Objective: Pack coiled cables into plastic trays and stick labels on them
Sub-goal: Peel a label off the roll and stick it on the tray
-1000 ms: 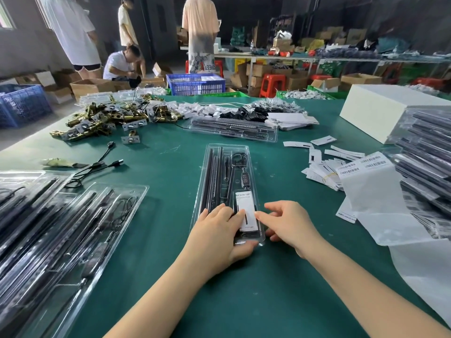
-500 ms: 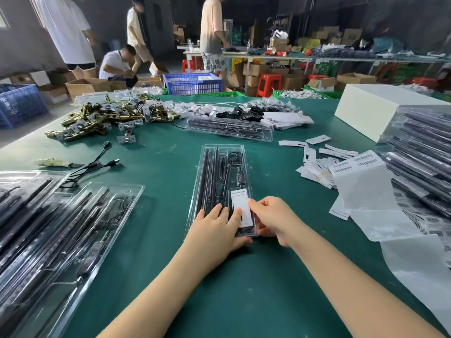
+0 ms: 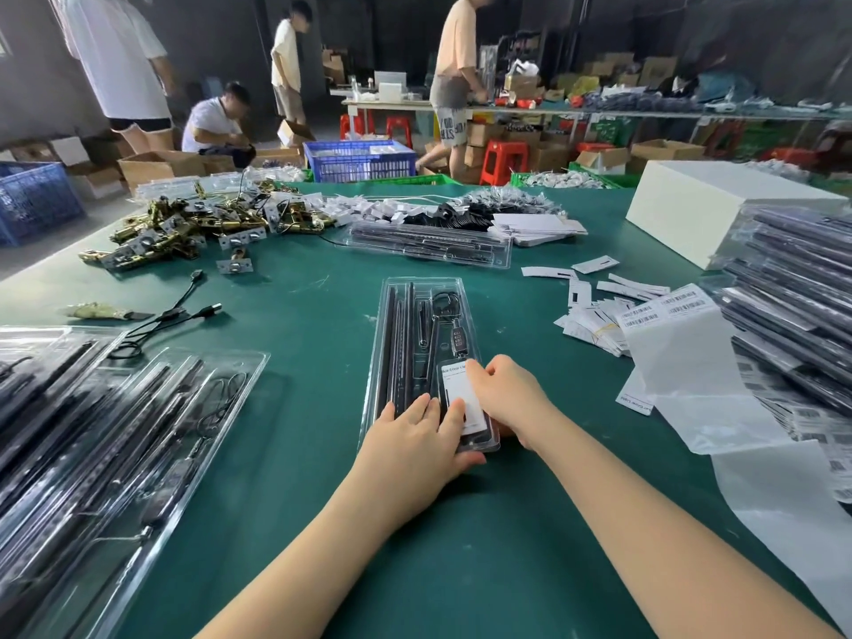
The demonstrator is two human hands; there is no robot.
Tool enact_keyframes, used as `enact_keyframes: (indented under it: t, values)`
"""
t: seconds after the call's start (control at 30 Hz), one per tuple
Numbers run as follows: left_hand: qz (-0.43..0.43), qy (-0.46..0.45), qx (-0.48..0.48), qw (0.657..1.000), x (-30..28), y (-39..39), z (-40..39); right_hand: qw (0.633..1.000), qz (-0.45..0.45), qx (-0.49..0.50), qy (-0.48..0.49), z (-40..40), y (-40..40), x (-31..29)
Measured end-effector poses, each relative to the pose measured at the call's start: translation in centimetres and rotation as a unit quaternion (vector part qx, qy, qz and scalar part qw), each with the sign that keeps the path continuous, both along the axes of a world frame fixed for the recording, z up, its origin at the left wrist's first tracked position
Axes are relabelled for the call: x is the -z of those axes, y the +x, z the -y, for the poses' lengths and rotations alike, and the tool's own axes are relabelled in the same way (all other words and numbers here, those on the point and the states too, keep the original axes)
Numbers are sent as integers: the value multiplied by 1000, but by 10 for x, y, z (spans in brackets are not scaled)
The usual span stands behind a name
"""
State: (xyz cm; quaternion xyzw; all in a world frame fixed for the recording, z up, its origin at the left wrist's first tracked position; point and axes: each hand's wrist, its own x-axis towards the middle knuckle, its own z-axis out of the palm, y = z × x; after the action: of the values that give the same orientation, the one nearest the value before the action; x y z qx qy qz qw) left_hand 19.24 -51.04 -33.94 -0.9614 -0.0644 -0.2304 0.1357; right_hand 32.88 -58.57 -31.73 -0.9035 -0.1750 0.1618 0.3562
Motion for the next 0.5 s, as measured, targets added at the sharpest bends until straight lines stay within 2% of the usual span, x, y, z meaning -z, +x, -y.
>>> enact_keyframes:
  t: [0.17, 0.33, 0.43, 0.5]
  values:
    - [31, -16, 7, 999, 1, 2, 5, 999, 1, -9, -35, -12, 6, -1]
    - [39, -44, 18, 998, 2, 3, 9, 1000, 19, 9, 6, -8, 6, 3]
    - [29, -148, 47, 987, -6, -3, 9, 999, 26, 20, 37, -3, 4, 3]
    - [38, -312, 33, 949, -10, -6, 1, 998, 32, 25, 51, 2, 5, 4]
